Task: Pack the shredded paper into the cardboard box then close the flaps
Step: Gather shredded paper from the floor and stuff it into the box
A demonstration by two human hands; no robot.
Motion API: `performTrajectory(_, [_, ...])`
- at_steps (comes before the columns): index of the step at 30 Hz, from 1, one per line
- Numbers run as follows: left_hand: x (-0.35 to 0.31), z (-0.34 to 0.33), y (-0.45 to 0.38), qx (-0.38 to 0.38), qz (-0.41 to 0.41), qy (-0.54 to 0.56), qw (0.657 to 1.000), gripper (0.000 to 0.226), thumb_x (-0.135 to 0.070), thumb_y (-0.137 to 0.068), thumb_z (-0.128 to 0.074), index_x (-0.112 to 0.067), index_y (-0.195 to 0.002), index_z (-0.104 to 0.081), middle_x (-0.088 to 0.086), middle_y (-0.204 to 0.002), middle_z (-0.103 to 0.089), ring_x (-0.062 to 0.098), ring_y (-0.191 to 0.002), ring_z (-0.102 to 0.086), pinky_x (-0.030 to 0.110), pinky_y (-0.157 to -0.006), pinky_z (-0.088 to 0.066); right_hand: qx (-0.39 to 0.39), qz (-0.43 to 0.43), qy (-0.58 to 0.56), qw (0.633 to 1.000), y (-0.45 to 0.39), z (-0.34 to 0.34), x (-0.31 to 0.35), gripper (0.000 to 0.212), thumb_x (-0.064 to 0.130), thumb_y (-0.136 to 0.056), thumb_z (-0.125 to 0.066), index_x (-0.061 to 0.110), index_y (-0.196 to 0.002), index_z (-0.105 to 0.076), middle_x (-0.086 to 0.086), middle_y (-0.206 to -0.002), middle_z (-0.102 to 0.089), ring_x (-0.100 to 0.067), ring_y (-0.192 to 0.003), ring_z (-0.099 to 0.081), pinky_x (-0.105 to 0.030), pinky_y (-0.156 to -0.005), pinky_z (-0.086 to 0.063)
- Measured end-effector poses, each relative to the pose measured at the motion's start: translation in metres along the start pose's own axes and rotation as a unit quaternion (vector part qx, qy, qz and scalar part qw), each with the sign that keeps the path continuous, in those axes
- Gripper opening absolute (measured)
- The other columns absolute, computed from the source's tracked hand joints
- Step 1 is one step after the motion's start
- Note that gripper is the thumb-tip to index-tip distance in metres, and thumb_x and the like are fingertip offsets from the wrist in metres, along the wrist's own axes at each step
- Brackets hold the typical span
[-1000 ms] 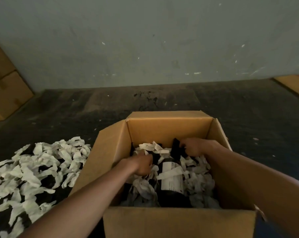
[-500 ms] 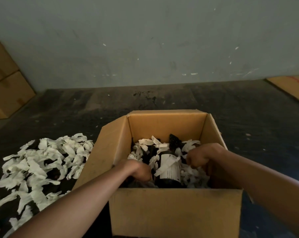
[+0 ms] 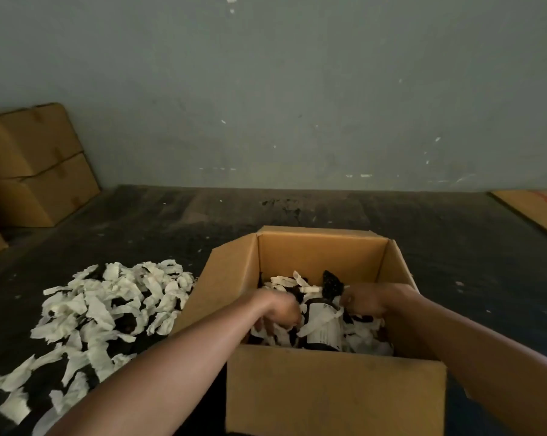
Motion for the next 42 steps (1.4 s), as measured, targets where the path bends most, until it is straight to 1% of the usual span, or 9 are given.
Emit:
performTrajectory(2, [0.002,0.024,0.018,-0.116,-0.033,0.036,0.992,0.038,-0.023,-0.100,-0.043,-0.013,-0.134,-0.057,0.010,-0.134,-0.059,0.026,-0.112,-0.060,0.040,-0.093,-0.052,-0.046,0.008,-0.040,0.998,0.007,0.015,0.016,0.041,0.030,-0.100,-0.045,0.021,-0.139,-0.051,-0.004,-0.137,-0.056,-0.018,-0.115,-0.054,-0.037,-0.100,-0.044])
performTrajectory(5, [0.012,0.044,0.054,-0.247,-0.091,0.122,0.957,0.049,-0.033,-0.099,-0.047,-0.026,-0.147,-0.039,0.004,-0.151,-0.043,0.025,-0.133,-0.047,0.040,-0.104,-0.043,-0.128,0.001,-0.062,0.990,0.015,0.027,0.043,0.052,0.038,-0.101,-0.044,0.020,-0.149,-0.036,-0.009,-0.150,-0.044,-0.026,-0.130,-0.048,-0.041,-0.106,-0.038])
performTrajectory(8, [0.032,0.051,0.093,-0.338,-0.127,0.120,0.925,0.055,-0.038,-0.100,-0.044,-0.031,-0.152,-0.026,0.000,-0.160,-0.028,0.023,-0.141,-0.037,0.039,-0.108,-0.037,-0.207,-0.013,-0.054,0.977,0.023,0.032,0.077,0.065,0.044,-0.101,-0.042,0.022,-0.157,-0.016,-0.009,-0.163,-0.019,-0.034,-0.146,-0.025,-0.046,-0.117,-0.025])
performTrajectory(12, [0.088,0.044,0.145,-0.407,-0.117,0.113,0.899,0.058,-0.038,-0.101,-0.044,-0.030,-0.154,-0.023,-0.002,-0.162,-0.021,0.023,-0.144,-0.031,0.045,-0.113,-0.034,-0.269,-0.012,-0.062,0.961,0.034,0.024,0.143,0.068,0.049,-0.099,-0.041,0.029,-0.157,-0.012,-0.006,-0.165,-0.011,-0.034,-0.149,-0.015,-0.054,-0.117,-0.023])
performTrajectory(22, [0.289,-0.037,0.235,-0.421,-0.003,0.180,0.889,0.064,-0.041,-0.099,-0.047,-0.026,-0.155,-0.021,0.003,-0.163,-0.018,0.023,-0.146,-0.027,0.047,-0.115,-0.031,-0.303,0.094,-0.024,0.948,0.047,-0.055,0.344,0.067,0.050,-0.099,-0.040,0.029,-0.156,-0.013,-0.007,-0.165,-0.004,-0.030,-0.151,-0.001,-0.053,-0.120,-0.015])
performTrajectory(27, [0.368,-0.124,0.260,-0.397,0.081,0.198,0.892,0.081,-0.054,-0.093,-0.053,-0.029,-0.156,-0.010,0.007,-0.165,-0.009,0.029,-0.151,-0.009,0.050,-0.118,-0.023,-0.298,0.162,-0.036,0.940,0.042,-0.152,0.419,0.071,0.052,-0.097,-0.042,0.034,-0.156,-0.007,-0.006,-0.166,0.007,-0.030,-0.151,0.008,-0.052,-0.121,-0.012])
performTrajectory(34, [0.429,-0.250,0.258,-0.267,0.193,0.218,0.919,0.115,-0.076,-0.075,-0.058,-0.032,-0.155,0.012,0.007,-0.164,0.016,0.041,-0.149,0.010,0.061,-0.118,-0.012,-0.144,0.075,-0.023,0.986,0.011,-0.277,0.409,0.098,0.078,-0.080,-0.047,0.049,-0.149,0.017,-0.001,-0.160,0.031,-0.036,-0.148,0.021,-0.068,-0.114,-0.003])
performTrajectory(38, [0.446,-0.279,0.247,-0.271,0.218,0.221,0.911,0.138,-0.093,-0.052,-0.057,-0.043,-0.148,0.028,0.008,-0.155,0.039,0.047,-0.145,0.018,0.059,-0.118,-0.001,-0.144,0.014,-0.045,0.989,-0.005,-0.288,0.386,0.117,0.089,-0.066,-0.049,0.050,-0.143,0.030,-0.006,-0.157,0.036,-0.043,-0.146,0.019,-0.073,-0.112,-0.007])
performTrajectory(42, [0.456,-0.280,0.228,-0.291,0.204,0.172,0.919,0.142,-0.102,-0.042,-0.046,-0.044,-0.142,0.037,0.008,-0.147,0.051,0.050,-0.142,0.023,0.059,-0.118,0.006,-0.162,0.005,-0.042,0.986,-0.030,-0.284,0.386,0.121,0.100,-0.055,-0.036,0.051,-0.133,0.042,-0.004,-0.146,0.047,-0.043,-0.145,0.021,-0.074,-0.111,0.000])
Point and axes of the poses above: each hand's wrist, its own y-axis away from the middle knuckle, its own z-axis out of the back of the hand, x = y × z, the point moved 5 cm from there along -y, towards the middle knuckle
